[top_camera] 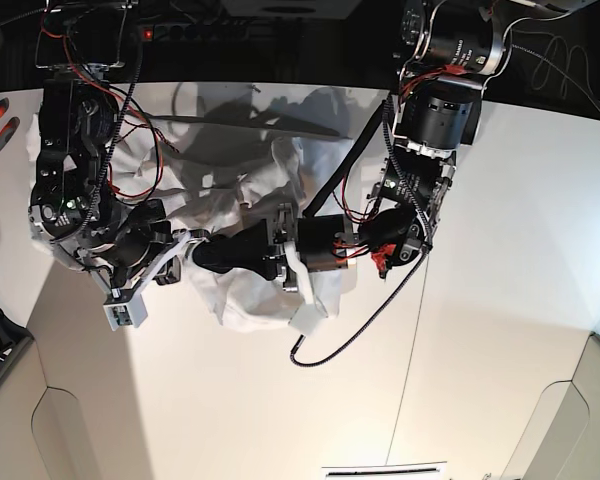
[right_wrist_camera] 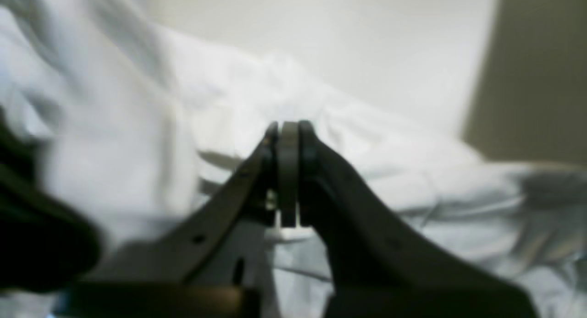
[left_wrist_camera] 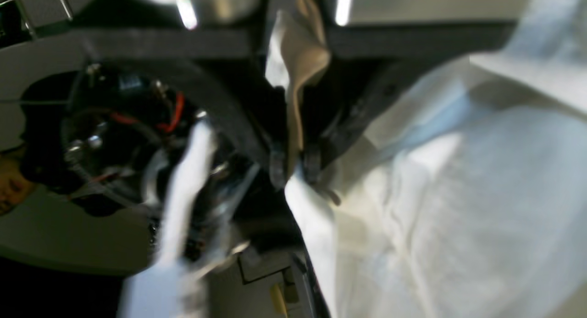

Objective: Layout the t-shirt on the table in an organized manner, then fold the t-shirt properly
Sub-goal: 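Fold the grasped shirt end with the left gripper toward the right gripper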

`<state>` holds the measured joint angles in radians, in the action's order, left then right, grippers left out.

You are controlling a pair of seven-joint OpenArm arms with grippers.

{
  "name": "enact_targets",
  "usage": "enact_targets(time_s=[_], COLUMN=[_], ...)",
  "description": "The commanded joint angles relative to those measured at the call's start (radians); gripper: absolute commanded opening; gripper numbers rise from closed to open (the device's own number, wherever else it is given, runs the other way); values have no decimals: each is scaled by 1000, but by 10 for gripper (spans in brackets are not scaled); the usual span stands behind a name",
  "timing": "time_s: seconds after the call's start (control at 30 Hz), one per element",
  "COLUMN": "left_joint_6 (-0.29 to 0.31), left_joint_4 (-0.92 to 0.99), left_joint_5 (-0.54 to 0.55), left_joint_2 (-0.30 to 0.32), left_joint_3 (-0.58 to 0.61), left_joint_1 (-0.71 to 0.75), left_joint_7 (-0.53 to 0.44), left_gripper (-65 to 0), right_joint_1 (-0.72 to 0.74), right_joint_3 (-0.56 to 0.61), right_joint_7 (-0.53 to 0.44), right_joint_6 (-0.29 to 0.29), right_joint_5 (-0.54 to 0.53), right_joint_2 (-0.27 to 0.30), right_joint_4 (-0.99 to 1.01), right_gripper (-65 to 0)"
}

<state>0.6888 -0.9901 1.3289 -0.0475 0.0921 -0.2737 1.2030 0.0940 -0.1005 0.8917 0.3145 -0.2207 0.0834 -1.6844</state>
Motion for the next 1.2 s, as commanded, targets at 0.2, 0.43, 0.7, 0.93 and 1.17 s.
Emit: enact_targets(time_s=[0.2, 0.43, 0.7, 0.93, 1.17], left_joint_6=[9, 9, 9, 9, 9], left_joint_4=[-17, -17, -17, -19, -76], left_joint_5=[-25, -222, -405, -177, 95], left_joint_2=[-8, -8, -9, -18, -19], left_joint_3=[18, 161, 261, 259, 193], left_joint_1=[-24, -22, -25, -54, -64], left_joint_7=[-56, -240, -346, -195, 14], left_gripper=[-650, -650, -585, -396, -396], right_joint_1=[17, 16, 16, 16, 16], right_joint_3=[-2, -2, -2, -2, -17], right_joint_7=[-20, -20, -21, -24, -47], right_joint_6=[3, 3, 3, 3, 3], right_joint_5=[-11, -11, -11, -11, 4], right_joint_2=[5, 5, 5, 5, 5], right_joint_4=[-145, -149, -149, -149, -149], right_gripper=[-650, -650, -650, -650, -650])
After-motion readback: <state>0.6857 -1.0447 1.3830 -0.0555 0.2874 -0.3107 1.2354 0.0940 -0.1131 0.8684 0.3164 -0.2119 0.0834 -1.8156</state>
